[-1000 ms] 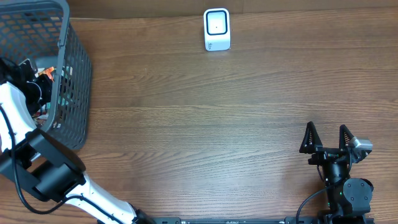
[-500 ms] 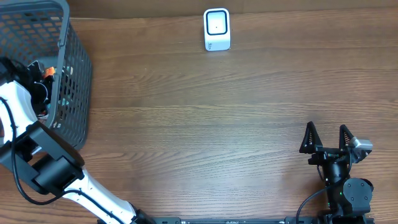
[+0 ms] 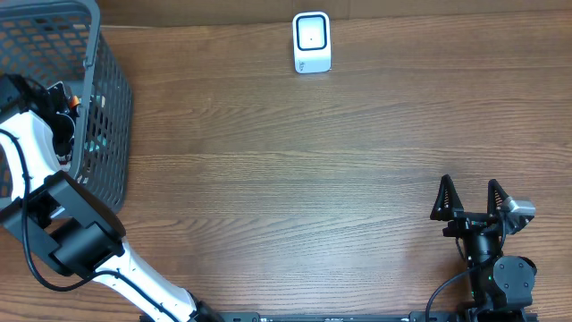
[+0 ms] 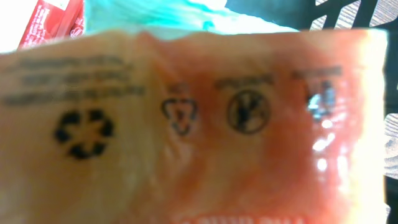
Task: Scan the item barcode
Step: 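Close the left gripper on packages inside the basket, then lift the grabbed packages out and carry them toward the table centre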
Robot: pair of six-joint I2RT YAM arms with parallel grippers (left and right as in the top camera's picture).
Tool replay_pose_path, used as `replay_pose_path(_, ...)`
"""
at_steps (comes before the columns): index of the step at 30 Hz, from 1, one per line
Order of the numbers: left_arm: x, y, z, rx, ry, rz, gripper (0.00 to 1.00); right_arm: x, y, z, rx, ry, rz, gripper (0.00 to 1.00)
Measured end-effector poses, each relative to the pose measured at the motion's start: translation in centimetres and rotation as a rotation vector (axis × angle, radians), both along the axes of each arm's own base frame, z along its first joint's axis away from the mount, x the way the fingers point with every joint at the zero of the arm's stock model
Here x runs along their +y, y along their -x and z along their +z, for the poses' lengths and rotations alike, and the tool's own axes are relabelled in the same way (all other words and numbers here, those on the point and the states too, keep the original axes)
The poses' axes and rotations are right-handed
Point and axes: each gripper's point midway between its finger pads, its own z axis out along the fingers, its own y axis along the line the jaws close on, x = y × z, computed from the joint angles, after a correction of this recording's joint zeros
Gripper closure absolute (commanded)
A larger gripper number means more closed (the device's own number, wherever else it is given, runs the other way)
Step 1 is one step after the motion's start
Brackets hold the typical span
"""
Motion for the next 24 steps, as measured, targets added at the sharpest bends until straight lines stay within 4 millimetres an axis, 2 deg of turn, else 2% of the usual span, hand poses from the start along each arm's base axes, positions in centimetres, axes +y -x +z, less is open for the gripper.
replay_pose_path(13, -0.28, -0.27, 0.01, 0.001, -0.011, -0.018, 0.62, 0.01, 0.0, 0.01, 0.0, 0.001, 0.0, 0.0)
replay_pose_path(24, 0.09, 0.44, 0.46, 0.047, -0.04, -0.004, 0.66, 0.0, 0.0, 0.0, 0.0, 0.001, 0.0, 0.0)
